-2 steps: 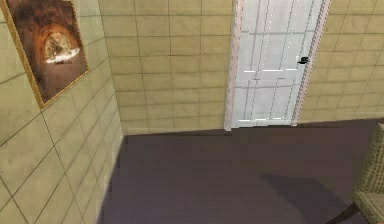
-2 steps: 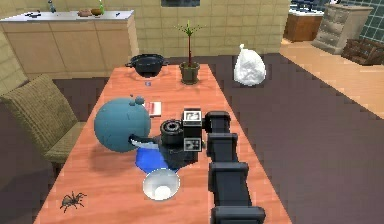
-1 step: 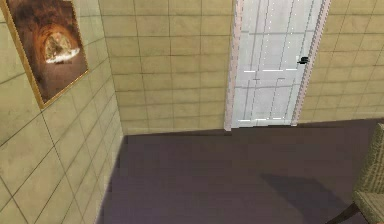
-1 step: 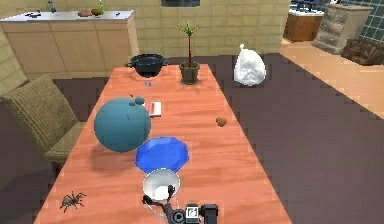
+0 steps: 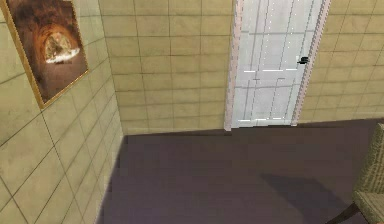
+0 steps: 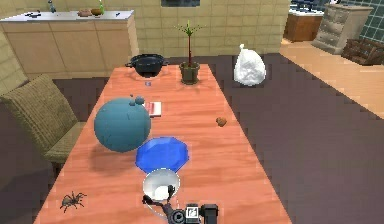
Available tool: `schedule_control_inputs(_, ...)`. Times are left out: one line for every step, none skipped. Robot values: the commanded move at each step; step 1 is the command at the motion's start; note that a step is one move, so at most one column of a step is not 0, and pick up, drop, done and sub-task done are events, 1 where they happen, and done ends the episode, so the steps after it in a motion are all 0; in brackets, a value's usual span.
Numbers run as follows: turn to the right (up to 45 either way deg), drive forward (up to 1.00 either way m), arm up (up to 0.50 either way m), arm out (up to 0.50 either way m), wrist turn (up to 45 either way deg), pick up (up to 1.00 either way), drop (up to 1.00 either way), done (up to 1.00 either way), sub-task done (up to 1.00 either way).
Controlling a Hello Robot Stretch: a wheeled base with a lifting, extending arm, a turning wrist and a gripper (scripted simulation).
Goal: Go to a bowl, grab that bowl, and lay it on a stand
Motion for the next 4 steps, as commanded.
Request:
schedule_control_inputs(0.0, 0.00, 0.10, 0.00, 0.0, 0.00, 0.00, 0.00, 0.00)
schedule_control_inputs(0.0, 0.00, 0.28, 0.00, 0.0, 0.00, 0.00, 0.00, 0.00)
schedule_control_inputs(0.0, 0.00, 0.00, 0.00, -45.0, 0.00, 0.00, 0.00, 0.00)
schedule_control_inputs(0.0, 0.00, 0.00, 0.00, -45.0, 0.00, 0.00, 0.00, 0.00)
